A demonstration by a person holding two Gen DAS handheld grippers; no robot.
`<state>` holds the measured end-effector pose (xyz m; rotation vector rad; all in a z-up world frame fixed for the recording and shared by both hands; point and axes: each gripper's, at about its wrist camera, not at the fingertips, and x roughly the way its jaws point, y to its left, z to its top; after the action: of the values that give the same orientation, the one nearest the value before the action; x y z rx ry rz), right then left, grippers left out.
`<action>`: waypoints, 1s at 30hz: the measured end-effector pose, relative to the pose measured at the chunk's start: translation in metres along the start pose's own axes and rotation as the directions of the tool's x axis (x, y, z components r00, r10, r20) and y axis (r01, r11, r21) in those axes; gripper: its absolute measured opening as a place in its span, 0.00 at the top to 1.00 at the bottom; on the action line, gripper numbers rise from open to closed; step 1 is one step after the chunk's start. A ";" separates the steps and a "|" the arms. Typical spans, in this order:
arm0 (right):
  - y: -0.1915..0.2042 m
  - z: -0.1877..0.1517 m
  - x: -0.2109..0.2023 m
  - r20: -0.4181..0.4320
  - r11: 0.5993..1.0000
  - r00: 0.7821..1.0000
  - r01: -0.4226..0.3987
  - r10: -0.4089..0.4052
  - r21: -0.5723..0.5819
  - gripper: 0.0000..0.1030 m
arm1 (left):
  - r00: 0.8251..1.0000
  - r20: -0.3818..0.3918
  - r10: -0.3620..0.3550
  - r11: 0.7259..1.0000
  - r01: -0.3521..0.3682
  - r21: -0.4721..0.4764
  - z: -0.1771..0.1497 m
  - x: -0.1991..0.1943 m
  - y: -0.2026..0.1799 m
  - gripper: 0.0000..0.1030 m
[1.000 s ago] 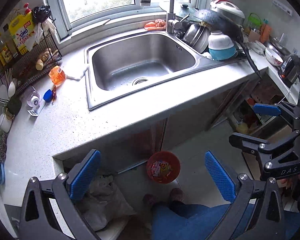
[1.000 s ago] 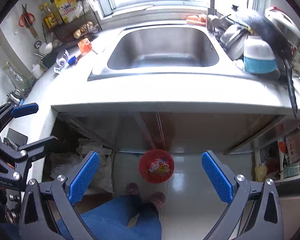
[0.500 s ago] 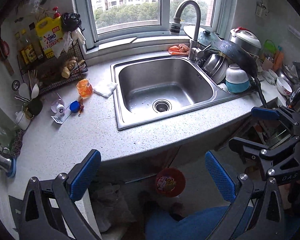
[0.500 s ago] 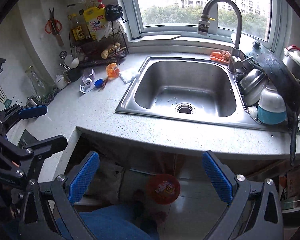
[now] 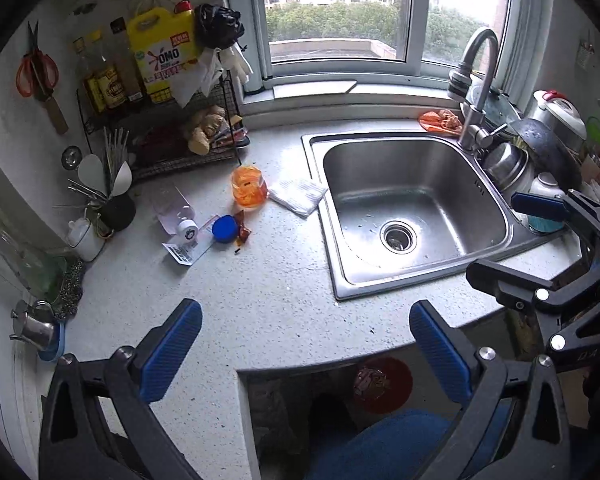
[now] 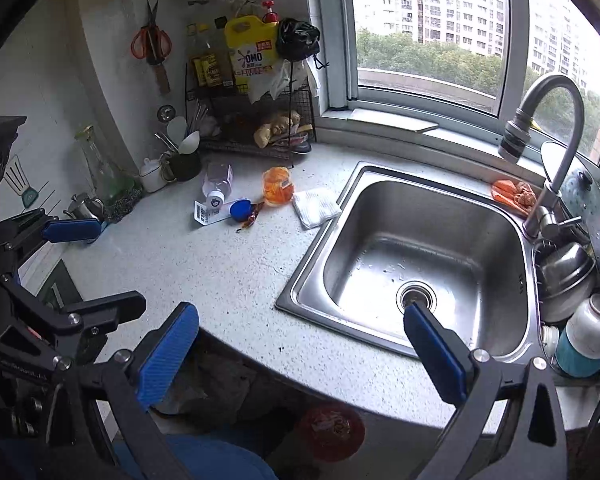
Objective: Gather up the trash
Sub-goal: 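Raise both tools back up to the counter beside the sink, then grasp the clear plastic bottle with the left gripper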
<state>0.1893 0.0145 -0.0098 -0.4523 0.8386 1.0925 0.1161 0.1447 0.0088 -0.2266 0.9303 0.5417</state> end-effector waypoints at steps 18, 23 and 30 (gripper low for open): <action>0.040 0.120 0.139 -0.079 0.995 0.996 -0.049 0.042 -0.089 0.01 | 0.996 -0.069 0.059 0.984 -0.070 -0.164 0.088 0.104 0.160 0.00; 0.035 0.145 0.177 -0.131 0.995 0.991 -0.050 0.038 -0.087 0.01 | 0.989 -0.132 0.062 0.976 -0.088 -0.201 0.102 0.149 0.190 0.00; 0.022 0.159 0.233 -0.221 0.996 0.975 -0.053 0.037 -0.068 0.01 | 0.968 -0.244 0.064 0.957 -0.128 -0.260 0.109 0.215 0.223 0.00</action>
<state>0.2761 0.2713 -0.0916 -0.6271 1.0088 1.1316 0.1757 0.4523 -0.0917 -0.5060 1.0977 0.7473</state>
